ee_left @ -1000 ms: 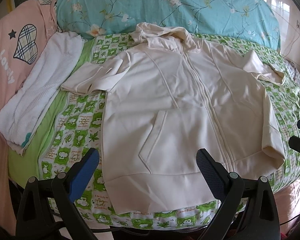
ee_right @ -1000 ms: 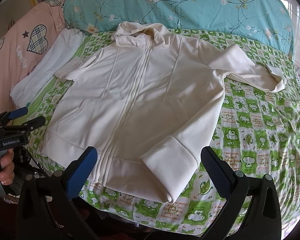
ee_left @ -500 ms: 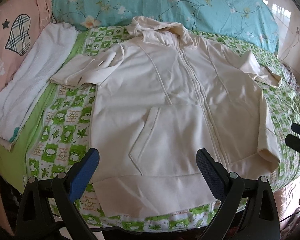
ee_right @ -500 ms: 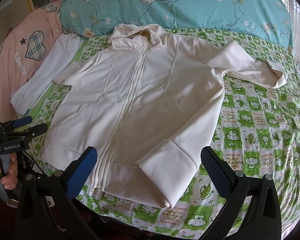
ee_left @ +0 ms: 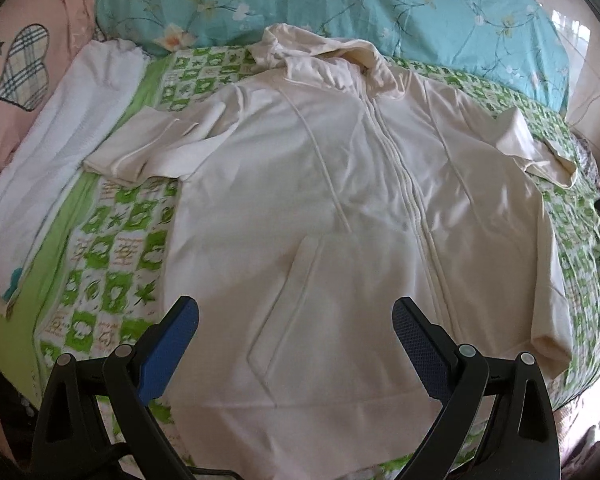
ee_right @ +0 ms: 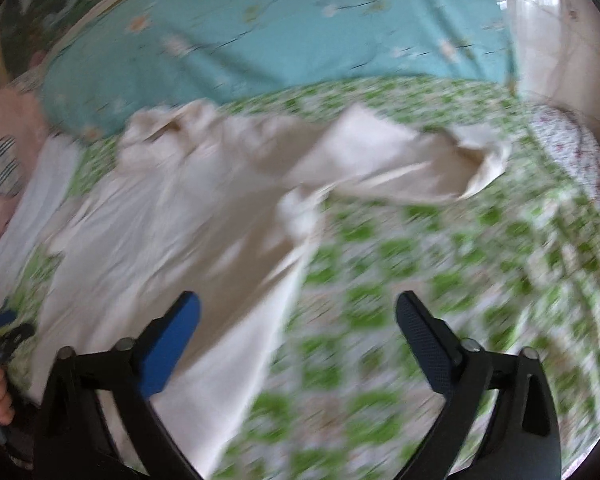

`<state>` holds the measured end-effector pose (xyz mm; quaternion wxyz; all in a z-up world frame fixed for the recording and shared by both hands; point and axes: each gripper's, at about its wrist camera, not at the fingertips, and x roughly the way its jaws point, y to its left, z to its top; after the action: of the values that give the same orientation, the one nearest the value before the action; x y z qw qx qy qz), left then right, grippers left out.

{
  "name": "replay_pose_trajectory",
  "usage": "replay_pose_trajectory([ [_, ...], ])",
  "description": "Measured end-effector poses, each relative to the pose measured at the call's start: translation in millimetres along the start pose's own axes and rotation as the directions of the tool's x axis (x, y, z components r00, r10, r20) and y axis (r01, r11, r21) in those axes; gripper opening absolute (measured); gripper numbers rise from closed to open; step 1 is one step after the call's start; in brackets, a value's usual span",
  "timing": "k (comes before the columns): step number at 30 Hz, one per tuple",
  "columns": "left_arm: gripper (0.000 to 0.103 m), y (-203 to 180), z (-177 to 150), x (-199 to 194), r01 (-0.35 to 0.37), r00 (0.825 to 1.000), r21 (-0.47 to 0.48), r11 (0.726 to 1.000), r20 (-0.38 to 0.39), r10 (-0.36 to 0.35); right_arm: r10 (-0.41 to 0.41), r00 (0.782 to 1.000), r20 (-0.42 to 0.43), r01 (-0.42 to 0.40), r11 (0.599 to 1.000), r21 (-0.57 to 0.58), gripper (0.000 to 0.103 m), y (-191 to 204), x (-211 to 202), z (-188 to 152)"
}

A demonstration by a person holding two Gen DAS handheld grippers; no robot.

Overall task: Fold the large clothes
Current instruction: 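Grasp the jacket sleeve cuff with the right gripper and lift it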

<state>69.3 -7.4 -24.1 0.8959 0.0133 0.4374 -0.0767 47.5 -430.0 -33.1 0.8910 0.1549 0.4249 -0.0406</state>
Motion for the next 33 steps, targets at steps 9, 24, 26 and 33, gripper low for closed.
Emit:
replay_pose_trajectory([
  [9, 0.098, -12.0, 25.5, 44.8, -0.020, 0.996, 0.021, 1.000, -0.084, 0.021, -0.226, 0.973, 0.046, 0.220, 0.970, 0.101, 0.068, -112.7, 73.9, 101.6],
  [24, 0.098, -26.4, 39.5, 106.2, -0.023, 0.978, 0.031, 0.999, -0.205, 0.029, -0.306, 0.944, -0.120, 0.325, 0.927, 0.190, 0.009, -211.1, 189.8, 174.3],
  [26, 0.098, -27.4, 40.4, 107.2, -0.014, 0.980, 0.027, 1.000, -0.200, 0.019, -0.260, 0.963, -0.066, 0.268, 0.946, 0.184, 0.009, -197.6, 174.8, 175.6],
  [33, 0.098, -24.4, 37.9, 100.2, 0.003, 0.985, 0.024, 1.000, -0.170, 0.001, 0.105, 0.993, 0.058, -0.112, 0.984, 0.139, 0.008, -84.1, 127.8, 162.8],
])
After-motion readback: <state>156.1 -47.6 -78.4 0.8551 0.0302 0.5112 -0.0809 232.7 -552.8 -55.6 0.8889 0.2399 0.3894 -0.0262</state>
